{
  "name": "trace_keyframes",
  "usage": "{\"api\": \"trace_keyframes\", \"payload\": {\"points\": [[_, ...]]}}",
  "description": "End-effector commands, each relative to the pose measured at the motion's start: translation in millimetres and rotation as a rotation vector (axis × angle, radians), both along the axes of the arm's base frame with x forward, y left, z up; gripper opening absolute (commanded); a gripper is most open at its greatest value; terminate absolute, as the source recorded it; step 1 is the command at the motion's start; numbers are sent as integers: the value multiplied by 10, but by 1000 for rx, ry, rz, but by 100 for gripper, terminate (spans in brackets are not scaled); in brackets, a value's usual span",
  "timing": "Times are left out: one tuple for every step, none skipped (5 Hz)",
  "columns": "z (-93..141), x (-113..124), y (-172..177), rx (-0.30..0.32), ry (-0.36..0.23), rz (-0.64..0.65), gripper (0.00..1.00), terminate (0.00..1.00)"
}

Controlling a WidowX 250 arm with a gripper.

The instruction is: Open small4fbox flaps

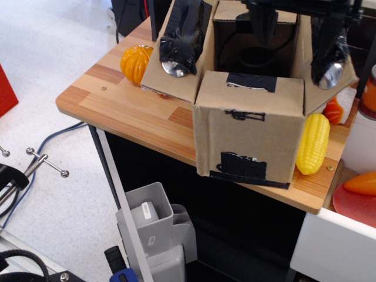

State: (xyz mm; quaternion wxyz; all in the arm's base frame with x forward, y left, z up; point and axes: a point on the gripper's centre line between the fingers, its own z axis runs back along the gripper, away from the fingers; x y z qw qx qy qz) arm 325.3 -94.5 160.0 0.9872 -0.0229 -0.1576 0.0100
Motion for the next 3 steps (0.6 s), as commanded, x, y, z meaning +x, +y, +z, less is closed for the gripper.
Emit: {"api": "trace_keyframes", "payload": {"points": [[-118, -48, -188, -58, -37, 21, 100, 0], [-260, -50, -238, -97, -48, 21, 100, 0], [-321, -47, -231, -108, -55, 24, 100, 100]]}}
